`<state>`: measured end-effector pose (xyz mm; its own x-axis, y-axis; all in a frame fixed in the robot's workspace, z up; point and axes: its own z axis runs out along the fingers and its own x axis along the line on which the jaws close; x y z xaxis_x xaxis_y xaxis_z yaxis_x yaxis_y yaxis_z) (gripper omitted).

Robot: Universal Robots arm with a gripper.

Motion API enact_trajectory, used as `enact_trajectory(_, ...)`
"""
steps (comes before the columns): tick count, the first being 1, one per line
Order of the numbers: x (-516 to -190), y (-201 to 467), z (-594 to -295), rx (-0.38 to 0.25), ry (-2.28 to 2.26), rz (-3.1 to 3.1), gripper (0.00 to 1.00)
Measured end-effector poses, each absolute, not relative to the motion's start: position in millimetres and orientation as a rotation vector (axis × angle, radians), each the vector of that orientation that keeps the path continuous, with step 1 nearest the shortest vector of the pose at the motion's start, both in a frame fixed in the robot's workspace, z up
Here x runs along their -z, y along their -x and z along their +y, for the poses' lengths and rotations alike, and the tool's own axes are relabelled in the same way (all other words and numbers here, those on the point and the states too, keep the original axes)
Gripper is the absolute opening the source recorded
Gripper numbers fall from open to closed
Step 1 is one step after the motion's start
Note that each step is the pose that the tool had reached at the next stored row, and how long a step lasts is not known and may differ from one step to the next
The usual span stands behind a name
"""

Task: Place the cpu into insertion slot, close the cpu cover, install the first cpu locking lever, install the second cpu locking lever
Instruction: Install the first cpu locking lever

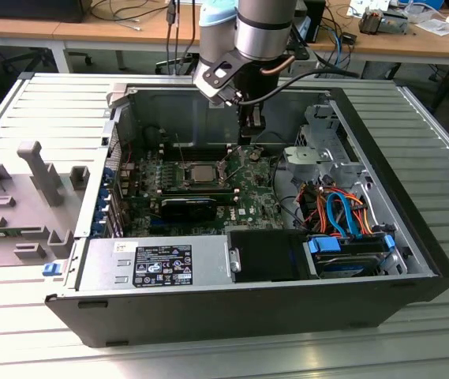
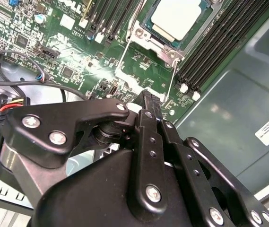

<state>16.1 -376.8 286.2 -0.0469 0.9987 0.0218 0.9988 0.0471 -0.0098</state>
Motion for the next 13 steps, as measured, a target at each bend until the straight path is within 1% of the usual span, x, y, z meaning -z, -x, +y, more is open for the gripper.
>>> enact_trajectory(13,-286.1,-23.2,-376.9,0.012,2.153,-2.257,0.11)
